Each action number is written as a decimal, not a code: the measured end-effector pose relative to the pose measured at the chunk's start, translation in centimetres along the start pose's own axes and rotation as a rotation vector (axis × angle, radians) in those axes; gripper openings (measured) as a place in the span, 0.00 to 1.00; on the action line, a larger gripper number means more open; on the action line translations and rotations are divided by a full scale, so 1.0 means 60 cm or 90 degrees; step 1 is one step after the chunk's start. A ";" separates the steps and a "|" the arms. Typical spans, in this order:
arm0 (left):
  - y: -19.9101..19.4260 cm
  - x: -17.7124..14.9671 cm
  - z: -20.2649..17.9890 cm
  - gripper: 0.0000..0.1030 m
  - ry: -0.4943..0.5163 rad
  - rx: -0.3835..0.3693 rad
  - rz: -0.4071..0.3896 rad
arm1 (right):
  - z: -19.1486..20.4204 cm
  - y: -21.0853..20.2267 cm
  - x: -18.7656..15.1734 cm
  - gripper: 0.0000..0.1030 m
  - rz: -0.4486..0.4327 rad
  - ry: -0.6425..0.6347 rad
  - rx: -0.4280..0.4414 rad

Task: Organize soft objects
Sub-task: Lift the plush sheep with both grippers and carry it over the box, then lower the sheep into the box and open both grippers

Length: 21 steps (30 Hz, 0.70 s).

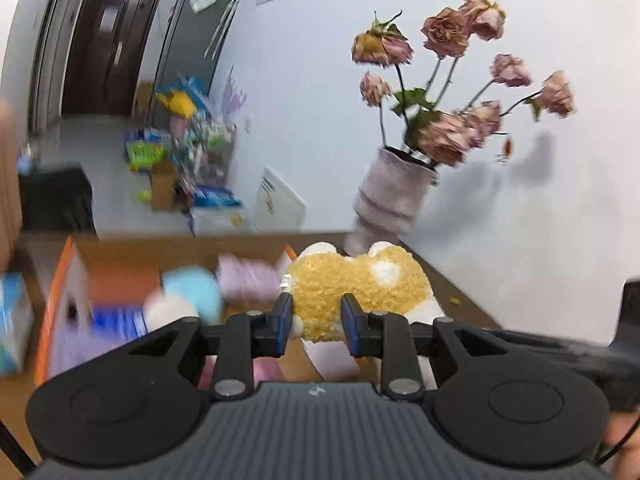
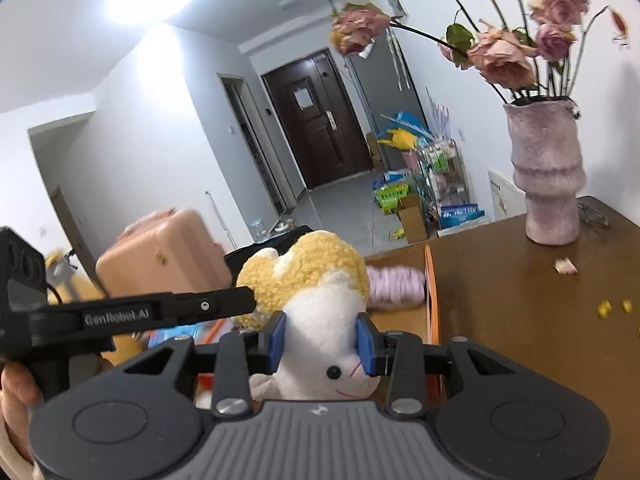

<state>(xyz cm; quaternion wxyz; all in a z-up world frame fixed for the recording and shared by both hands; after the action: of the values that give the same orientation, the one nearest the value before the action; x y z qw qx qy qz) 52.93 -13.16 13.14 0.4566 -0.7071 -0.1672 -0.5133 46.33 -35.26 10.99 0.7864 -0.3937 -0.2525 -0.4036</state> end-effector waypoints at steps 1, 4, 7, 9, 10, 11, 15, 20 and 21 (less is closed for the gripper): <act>0.023 0.014 0.006 0.24 0.015 0.007 0.007 | -0.001 0.019 0.020 0.35 0.006 -0.001 -0.009; 0.102 0.026 0.035 0.16 0.007 0.016 0.040 | -0.021 0.104 0.058 0.35 0.055 0.029 -0.037; 0.182 0.003 0.061 0.03 -0.029 -0.006 0.078 | -0.043 0.187 0.056 0.33 0.103 0.055 -0.059; 0.230 -0.018 0.080 0.04 -0.043 0.006 0.100 | -0.055 0.229 0.047 0.33 0.105 0.043 -0.102; 0.251 -0.029 0.092 0.04 -0.059 0.001 0.116 | -0.060 0.249 0.040 0.33 0.099 0.028 -0.124; 0.269 -0.040 0.102 0.04 -0.067 0.006 0.135 | -0.066 0.266 0.031 0.33 0.105 0.023 -0.144; 0.291 -0.070 0.117 0.06 -0.021 0.054 0.156 | -0.071 0.308 -0.006 0.32 0.126 -0.048 -0.209; 0.268 -0.072 0.130 0.16 0.020 0.125 0.159 | -0.052 0.312 -0.006 0.49 0.101 -0.104 -0.245; 0.260 -0.067 0.128 0.23 0.039 0.144 0.153 | -0.047 0.305 -0.003 0.55 0.095 -0.110 -0.246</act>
<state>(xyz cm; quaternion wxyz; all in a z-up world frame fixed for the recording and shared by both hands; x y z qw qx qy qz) 66.68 -14.16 1.79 0.5964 -0.6502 -0.1242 -0.4540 61.73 -30.86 1.68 0.6995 -0.5877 -0.2070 -0.3499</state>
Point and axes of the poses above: each gripper's, at about its wrist camera, not at the fingertips, and y roughly the way its jaws point, z to its left, x to its top, the point moved 1 cm from there along y, roughly the way its jaws point, and after that the axes turned 13 degrees about y, right-handed, at the moved point
